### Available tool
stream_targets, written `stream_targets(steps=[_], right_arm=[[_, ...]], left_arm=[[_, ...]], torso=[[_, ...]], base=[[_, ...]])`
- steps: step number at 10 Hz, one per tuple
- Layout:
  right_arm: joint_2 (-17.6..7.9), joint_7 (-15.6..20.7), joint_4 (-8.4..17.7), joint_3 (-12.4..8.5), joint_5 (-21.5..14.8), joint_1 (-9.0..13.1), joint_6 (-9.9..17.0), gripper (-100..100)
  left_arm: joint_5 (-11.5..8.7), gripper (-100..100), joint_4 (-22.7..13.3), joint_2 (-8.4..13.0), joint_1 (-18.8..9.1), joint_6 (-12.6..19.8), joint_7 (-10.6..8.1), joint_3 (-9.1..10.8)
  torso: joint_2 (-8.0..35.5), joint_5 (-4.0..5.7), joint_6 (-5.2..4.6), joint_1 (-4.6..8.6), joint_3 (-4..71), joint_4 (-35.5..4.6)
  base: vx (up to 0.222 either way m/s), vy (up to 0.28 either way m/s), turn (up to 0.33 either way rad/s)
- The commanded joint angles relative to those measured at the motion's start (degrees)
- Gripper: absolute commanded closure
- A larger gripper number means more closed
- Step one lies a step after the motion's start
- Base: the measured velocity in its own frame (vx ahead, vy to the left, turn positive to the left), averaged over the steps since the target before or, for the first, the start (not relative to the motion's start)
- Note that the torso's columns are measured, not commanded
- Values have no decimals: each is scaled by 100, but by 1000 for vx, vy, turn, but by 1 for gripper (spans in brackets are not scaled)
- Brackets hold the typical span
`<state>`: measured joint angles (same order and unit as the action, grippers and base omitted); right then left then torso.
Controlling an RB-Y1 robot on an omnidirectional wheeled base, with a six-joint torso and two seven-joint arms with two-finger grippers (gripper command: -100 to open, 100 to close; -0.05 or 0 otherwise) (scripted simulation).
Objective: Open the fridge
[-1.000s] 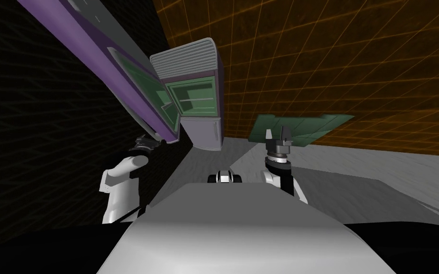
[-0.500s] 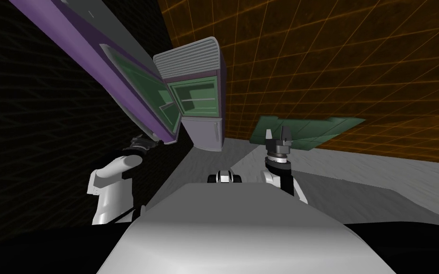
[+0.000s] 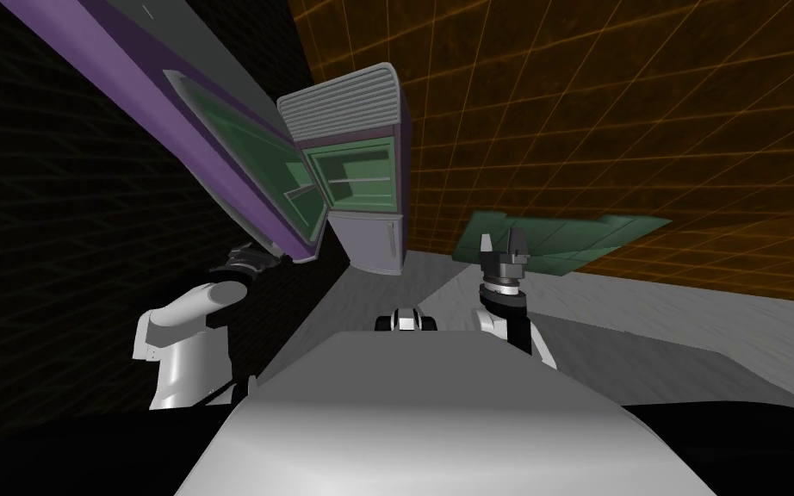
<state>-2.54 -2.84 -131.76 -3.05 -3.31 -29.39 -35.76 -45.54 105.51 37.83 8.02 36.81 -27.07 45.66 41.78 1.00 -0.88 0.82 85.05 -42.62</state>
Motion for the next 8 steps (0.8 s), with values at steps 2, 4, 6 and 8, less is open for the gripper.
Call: stream_targets(steps=[2, 4, 6, 8], right_arm=[[0, 0, 0, 0, 0, 1, 0, 0], [0, 0, 0, 0, 0, 0, 0, 0], [0, 0, 0, 0, 0, 0, 0, 0], [0, 0, 0, 0, 0, 0, 0, 0]], left_arm=[[-38, -100, 7, 149, -160, -68, -19, 39], [-115, -100, 97, 277, -140, 203, -116, 188], [-196, -100, 183, 420, -117, 512, -224, 355], [-196, -100, 183, 420, -117, 512, -224, 355]], torso=[[4, -14, 8, -24, -4, 3], [-9, -13, 13, -22, 4, 6], [-12, -22, 9, -32, 7, 12], [-16, -20, -1, -26, 10, 15]], base=[[1, -6, -2], [52, -25, 44], [72, -30, 61], [43, -17, 22]])
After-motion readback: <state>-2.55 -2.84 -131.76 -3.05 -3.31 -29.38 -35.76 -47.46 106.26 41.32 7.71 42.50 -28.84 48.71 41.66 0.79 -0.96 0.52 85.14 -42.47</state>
